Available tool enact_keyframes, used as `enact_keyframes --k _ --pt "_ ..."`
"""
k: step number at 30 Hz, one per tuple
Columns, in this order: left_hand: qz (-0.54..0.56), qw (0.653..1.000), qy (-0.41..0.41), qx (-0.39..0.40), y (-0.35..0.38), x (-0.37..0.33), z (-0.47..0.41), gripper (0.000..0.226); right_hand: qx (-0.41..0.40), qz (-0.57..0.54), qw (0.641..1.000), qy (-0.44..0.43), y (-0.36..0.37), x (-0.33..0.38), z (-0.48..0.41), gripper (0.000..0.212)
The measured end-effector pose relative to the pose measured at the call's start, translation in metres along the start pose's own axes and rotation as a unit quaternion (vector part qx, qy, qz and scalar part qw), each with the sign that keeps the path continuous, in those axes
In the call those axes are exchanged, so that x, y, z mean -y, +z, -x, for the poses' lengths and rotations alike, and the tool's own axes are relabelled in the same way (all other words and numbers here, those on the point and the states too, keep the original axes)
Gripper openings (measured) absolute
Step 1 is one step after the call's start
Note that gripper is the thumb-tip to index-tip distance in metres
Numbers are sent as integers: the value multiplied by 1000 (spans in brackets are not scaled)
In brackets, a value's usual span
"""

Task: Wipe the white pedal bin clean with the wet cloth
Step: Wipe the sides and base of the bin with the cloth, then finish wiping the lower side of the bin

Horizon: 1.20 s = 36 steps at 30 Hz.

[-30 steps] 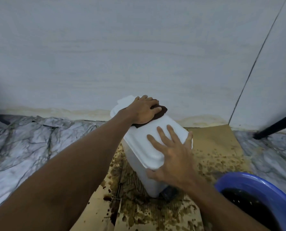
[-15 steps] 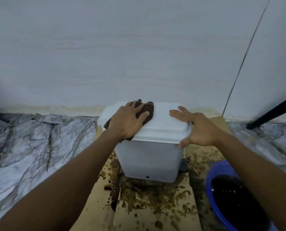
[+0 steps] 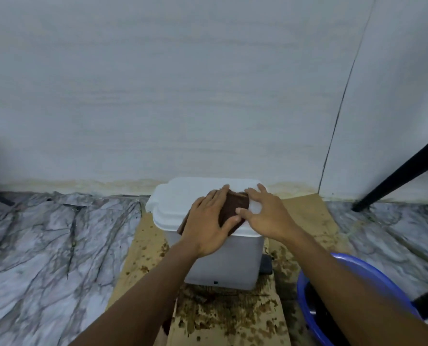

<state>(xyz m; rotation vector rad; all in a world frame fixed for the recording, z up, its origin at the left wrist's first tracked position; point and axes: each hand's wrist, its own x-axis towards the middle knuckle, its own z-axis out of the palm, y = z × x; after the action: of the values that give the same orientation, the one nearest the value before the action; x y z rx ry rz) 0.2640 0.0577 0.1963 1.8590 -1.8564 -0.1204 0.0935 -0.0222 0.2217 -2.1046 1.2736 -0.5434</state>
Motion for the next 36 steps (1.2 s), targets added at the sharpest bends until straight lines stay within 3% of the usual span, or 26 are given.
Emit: enact_keyframes --k 2,7,10,12,16,17,19,21,26,36 --pt "77 996 -39 -7 -3 -1 3 85 -47 15 999 1 11 11 -3 49" --pt "40 999 -20 17 -8 3 9 83 -65 -10 997 31 8 27 -5 24" --pt "72 997 -3 22 -15 -4 17 81 -81 -39 996 -14 6 33 5 12" --pt "105 994 8 14 -21 -10 22 77 -76 -63 994 -45 1 33 15 22" --pt "165 985 -23 32 -44 -19 14 91 -39 -119 988 -85 -23 32 33 29" --pt "169 984 -23 54 -49 -22 8 82 -40 -128 987 -90 -31 34 39 28" --pt "185 977 -2 101 -55 -34 -2 42 -52 -143 985 -86 -49 36 51 25" --pt "235 966 7 107 -59 -50 -7 11 -74 -141 985 -63 -69 35 63 27" --pt "232 966 30 112 -62 -95 -14 13 -98 -98 990 -19 -119 17 93 29" --pt "169 956 111 211 -4 -156 -8 11 -84 -150 983 68 -143 -59 149 26"
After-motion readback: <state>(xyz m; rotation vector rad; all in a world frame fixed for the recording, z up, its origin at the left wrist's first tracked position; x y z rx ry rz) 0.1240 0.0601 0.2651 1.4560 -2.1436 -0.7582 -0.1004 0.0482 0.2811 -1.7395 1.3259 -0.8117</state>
